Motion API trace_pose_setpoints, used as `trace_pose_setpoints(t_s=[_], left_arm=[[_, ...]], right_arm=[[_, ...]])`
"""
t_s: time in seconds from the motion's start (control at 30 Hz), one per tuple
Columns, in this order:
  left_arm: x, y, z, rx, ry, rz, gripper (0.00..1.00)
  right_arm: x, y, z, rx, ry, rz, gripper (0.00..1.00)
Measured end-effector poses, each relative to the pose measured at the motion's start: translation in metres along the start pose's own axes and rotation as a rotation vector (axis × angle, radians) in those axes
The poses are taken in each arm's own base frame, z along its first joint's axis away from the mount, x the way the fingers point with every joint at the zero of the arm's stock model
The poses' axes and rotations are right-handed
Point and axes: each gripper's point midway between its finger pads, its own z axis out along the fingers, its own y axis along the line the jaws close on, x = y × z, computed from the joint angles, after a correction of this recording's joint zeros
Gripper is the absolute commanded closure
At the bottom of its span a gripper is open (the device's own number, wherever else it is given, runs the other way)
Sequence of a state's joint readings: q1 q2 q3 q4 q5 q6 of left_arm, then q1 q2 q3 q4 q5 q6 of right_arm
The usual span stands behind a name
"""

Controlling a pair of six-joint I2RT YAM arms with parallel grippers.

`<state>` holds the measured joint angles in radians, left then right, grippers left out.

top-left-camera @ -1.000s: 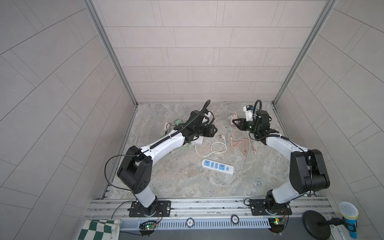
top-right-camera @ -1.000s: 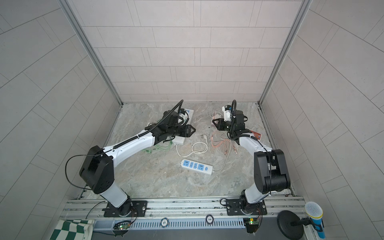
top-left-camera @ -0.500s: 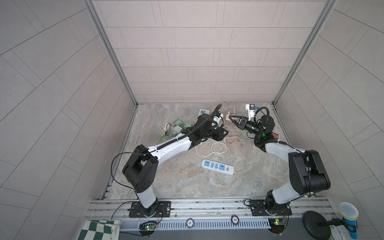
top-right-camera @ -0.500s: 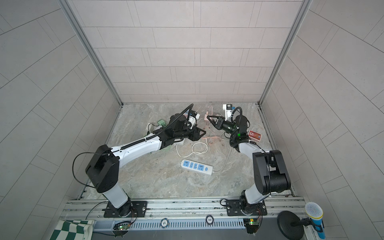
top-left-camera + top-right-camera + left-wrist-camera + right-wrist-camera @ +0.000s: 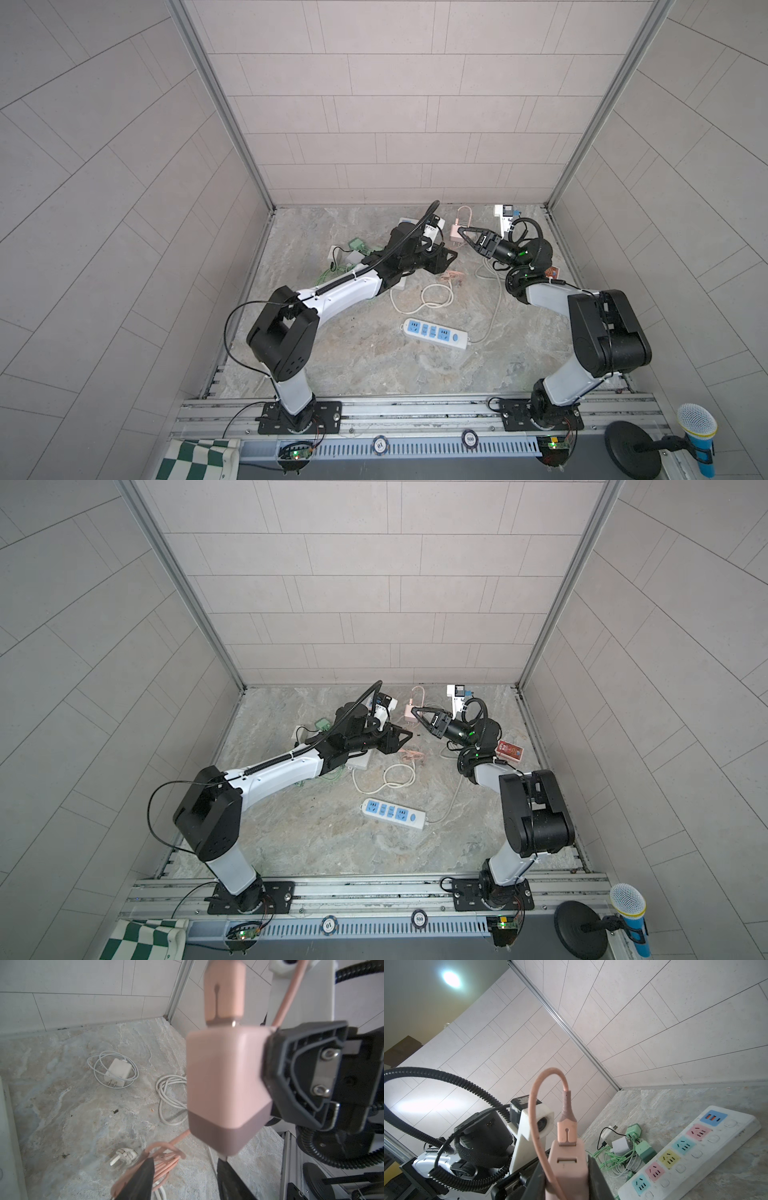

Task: Insert the plug
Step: 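Close the left gripper on the pink charger held by the right gripper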

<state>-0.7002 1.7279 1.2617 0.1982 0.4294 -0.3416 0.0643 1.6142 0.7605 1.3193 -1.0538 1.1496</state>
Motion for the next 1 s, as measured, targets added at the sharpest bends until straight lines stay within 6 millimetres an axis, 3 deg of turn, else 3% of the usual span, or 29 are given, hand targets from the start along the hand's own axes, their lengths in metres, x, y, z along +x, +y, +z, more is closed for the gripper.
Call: trace_pose_setpoints(t_s=[0.33, 0.53, 1.0], left_arm=[[-0.024, -0.008, -0.007, 0.1, -0.068, -0.031, 0.46], [-0.033, -0.021, -0.006, 0.175, -0.089, -0.04, 0.51], [-0.036, -0.024, -0.006, 0.234, -0.098, -0.046, 0.57]], right_arm=[[0.002, 0.003, -0.003, 0.053, 0.024, -0.045, 0.78], [0.006, 0.001, -0.004, 0.073, 0.043, -0.054, 0.78], [0.011, 0.002, -0.003, 0.068, 0.061, -0.055, 0.78]])
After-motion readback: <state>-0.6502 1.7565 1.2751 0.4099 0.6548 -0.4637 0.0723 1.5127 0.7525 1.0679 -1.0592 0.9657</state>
